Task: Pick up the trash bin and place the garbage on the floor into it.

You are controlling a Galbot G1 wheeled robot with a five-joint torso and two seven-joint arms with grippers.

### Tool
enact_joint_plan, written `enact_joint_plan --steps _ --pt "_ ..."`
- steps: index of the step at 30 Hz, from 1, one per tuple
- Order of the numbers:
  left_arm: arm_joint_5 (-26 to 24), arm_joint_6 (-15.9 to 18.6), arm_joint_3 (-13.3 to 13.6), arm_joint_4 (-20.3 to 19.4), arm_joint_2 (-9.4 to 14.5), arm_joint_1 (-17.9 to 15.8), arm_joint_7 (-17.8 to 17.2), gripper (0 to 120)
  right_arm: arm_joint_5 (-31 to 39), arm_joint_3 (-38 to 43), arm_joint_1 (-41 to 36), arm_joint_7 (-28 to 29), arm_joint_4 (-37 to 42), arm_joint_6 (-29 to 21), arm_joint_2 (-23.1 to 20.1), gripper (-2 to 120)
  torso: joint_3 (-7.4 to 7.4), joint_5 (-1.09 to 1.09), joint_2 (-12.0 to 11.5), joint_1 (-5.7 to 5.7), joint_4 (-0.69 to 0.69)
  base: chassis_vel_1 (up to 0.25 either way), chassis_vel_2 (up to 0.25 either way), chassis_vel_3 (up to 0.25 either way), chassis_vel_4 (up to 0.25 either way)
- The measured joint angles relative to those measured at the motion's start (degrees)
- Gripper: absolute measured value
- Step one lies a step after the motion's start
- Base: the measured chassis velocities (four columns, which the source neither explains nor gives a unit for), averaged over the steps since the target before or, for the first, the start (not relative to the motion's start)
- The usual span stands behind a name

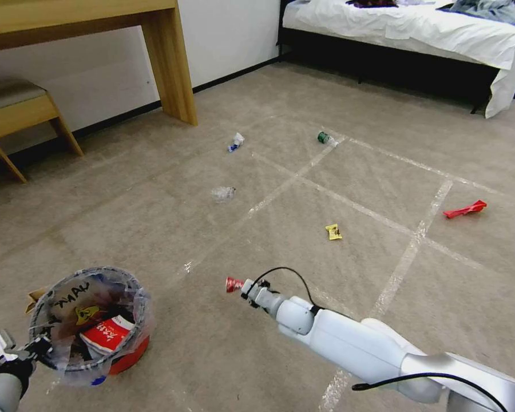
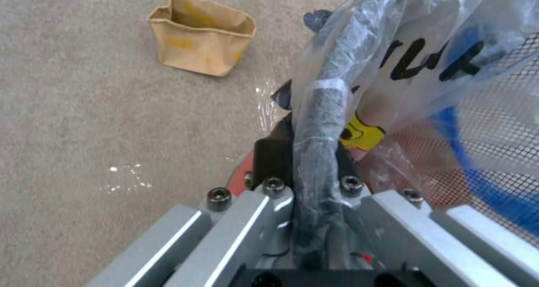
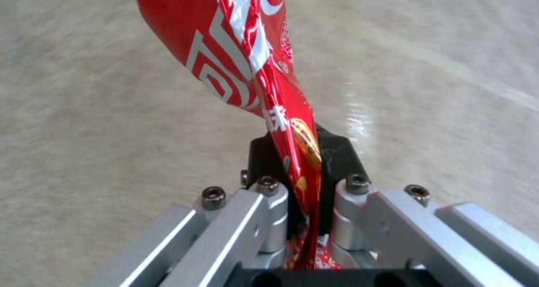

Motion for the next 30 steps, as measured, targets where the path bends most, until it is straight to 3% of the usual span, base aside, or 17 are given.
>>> enact_joint_plan --steps 8,15,22,25,30 --pt "-1.3 0.5 0.7 -1.6 0.6 0.2 -0.2 0 6.9 10.0 -2.4 0.3 12.5 -0.7 -6.8 5 0.00 0.00 0.0 0.00 -0.01 0.000 0.000 0.000 0.000" --pt "-4.5 1.3 0.8 -3.7 2.4 0.5 -1.0 0 15.5 14.3 -1.2 0.2 24.6 0.2 -8.7 5 0.00 -0.01 0.0 0.00 0.00 0.000 0.000 0.000 0.000" --pt "-7.9 2.0 0.8 -4.8 5.1 0.4 -2.1 0 23.5 14.1 4.2 0.1 30.1 1.4 -7.4 5 0.00 -0.02 0.0 0.00 0.00 0.000 0.000 0.000 0.000" --pt "-9.0 2.1 0.8 -4.9 7.2 0.4 -2.3 0 29.7 12.1 8.6 0.1 31.6 2.3 -4.6 5 0.00 -0.02 0.0 0.00 0.00 0.000 0.000 0.000 0.000" --pt "-9.2 2.2 1.2 -4.5 8.5 0.1 -2.4 0 35.2 8.1 13.1 0.2 32.1 2.8 -1.2 5 0.00 -0.03 0.0 0.00 0.00 0.000 0.000 0.000 0.000"
